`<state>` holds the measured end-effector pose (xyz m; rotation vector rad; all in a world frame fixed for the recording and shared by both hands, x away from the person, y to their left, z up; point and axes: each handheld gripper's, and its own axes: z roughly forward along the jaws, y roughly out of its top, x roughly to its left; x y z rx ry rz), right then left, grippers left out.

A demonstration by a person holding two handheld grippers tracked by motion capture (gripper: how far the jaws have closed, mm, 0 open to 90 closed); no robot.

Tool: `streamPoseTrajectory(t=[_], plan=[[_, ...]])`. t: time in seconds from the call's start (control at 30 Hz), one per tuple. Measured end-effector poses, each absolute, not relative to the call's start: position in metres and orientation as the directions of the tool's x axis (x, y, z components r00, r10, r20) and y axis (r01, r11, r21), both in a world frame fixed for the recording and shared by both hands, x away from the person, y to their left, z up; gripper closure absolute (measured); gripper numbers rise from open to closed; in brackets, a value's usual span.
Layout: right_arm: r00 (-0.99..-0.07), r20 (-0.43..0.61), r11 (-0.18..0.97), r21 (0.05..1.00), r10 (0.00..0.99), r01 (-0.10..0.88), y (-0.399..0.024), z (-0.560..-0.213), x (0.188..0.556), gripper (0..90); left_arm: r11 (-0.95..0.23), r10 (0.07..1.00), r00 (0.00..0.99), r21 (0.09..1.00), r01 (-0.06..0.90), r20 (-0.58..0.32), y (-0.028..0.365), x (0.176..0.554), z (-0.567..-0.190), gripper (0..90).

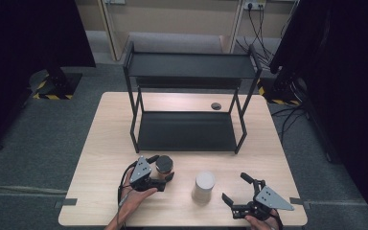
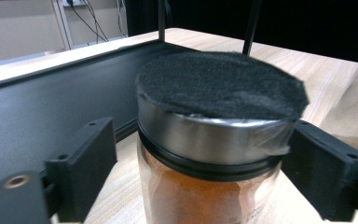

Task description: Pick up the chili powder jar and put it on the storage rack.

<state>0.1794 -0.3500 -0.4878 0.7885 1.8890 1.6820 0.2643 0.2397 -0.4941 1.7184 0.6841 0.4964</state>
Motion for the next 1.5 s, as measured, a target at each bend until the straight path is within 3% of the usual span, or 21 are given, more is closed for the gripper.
streamPoseTrajectory(t=[0.2, 1.5], plan=[[-0.716, 0.019, 0.074, 0.992, 0.698, 0.099, -0.350, -0.488, 0.180, 0.4, -0.195, 0.664, 0.748, 0.962, 0.193, -0.015, 0.237, 0.267, -0.492, 31.2], [-0.717, 0.022, 0.070, 0.993, 0.697, 0.099, -0.351, -0.488, 0.179, 0.4, -0.171, 0.684, 0.729, 0.969, 0.180, -0.015, 0.247, 0.255, -0.440, 31.7]])
